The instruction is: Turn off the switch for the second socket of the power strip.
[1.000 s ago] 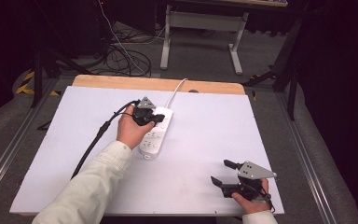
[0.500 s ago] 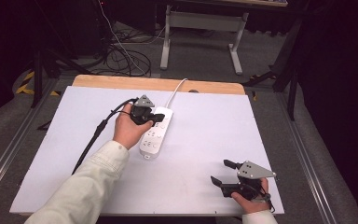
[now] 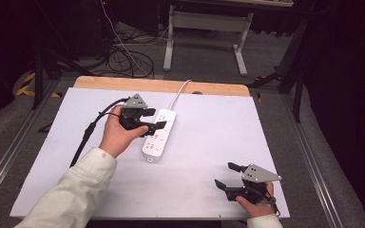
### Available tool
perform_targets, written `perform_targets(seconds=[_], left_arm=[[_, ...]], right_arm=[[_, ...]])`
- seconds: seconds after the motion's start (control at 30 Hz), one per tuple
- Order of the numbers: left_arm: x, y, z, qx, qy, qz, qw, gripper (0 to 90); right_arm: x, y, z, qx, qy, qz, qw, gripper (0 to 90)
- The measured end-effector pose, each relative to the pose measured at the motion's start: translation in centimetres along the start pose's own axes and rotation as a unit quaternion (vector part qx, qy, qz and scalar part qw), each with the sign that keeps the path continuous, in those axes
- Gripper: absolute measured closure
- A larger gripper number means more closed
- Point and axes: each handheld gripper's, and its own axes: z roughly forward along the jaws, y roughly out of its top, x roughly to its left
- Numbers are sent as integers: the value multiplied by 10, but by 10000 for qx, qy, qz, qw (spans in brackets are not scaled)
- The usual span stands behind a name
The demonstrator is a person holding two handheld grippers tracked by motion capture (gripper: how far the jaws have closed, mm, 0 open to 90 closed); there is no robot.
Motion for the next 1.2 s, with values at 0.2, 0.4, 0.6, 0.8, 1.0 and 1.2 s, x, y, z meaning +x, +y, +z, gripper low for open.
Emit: perform_targets(seconds=[0.2, 0.4, 0.6, 0.8, 1.0, 1.2], left_arm=[[-7, -4, -26, -157, 50, 64, 9998, 271], [-12, -15, -46, -156, 171, 225, 9995, 242], [-14, -31, -66, -372, 193, 83, 9991, 226], [-15, -52, -81, -268, 181, 116, 9994, 210], [-15, -74, -94, -307, 253, 146, 9991, 197], [-13, -96, -106, -401, 347, 209, 9984, 181]], right_arm=[[1, 1, 1, 18, 2, -3, 10000, 219], [1, 1, 0, 8, -11, -7, 10000, 219], [2, 1, 1, 23, 0, -2, 10000, 219], [2, 1, 1, 48, 19, -44, 10000, 210], [3, 1, 1, 38, 40, -35, 10000, 209], [2, 1, 1, 46, 59, -27, 10000, 201]])
